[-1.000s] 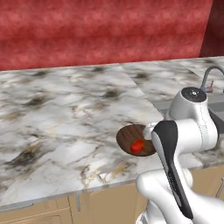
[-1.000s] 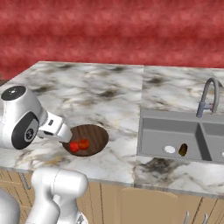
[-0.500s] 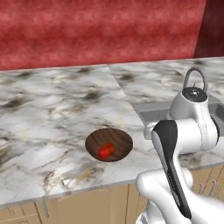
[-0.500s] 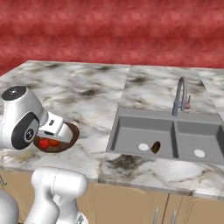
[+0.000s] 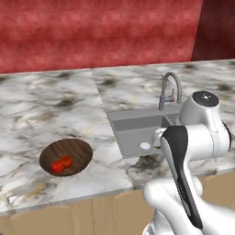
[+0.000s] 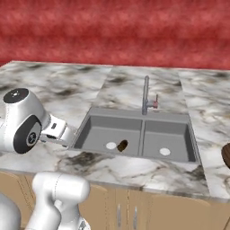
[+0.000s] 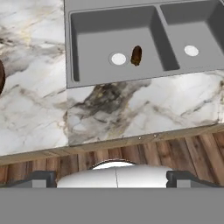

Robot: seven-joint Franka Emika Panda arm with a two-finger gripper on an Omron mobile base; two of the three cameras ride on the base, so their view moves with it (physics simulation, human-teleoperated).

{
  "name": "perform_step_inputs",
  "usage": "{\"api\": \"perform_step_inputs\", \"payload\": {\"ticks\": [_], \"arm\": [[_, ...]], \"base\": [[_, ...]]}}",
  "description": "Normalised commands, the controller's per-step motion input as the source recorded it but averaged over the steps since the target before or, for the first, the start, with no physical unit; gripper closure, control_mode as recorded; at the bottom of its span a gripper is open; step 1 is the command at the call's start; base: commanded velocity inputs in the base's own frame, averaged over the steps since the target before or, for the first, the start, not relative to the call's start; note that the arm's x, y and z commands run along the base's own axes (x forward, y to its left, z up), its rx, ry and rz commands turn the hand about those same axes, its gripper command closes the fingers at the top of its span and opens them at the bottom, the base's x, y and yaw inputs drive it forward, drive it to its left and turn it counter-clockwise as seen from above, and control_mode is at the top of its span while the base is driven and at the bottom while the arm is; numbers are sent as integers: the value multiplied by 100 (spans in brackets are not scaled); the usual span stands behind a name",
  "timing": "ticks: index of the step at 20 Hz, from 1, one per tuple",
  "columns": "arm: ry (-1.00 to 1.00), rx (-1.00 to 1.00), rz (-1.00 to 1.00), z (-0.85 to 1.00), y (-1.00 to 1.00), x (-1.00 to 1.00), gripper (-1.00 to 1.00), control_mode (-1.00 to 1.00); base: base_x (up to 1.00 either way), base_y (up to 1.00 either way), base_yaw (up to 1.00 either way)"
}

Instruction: Pick the tomatos from the cabinet and place them in one bowl. Pick the sweet potato from the sink and place it in the other bowl.

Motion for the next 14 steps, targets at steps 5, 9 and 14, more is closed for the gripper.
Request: {"api": "perform_step_inputs", "payload": {"ticks": [5, 9, 14], "arm": [[0, 0, 0, 0, 0, 0, -100, 100], [0, 0, 0, 0, 0, 0, -100, 100], [0, 0, 0, 0, 0, 0, -100, 100]], "base": [[-8, -45, -3], [-3, -54, -4], [-4, -46, -4]]}}
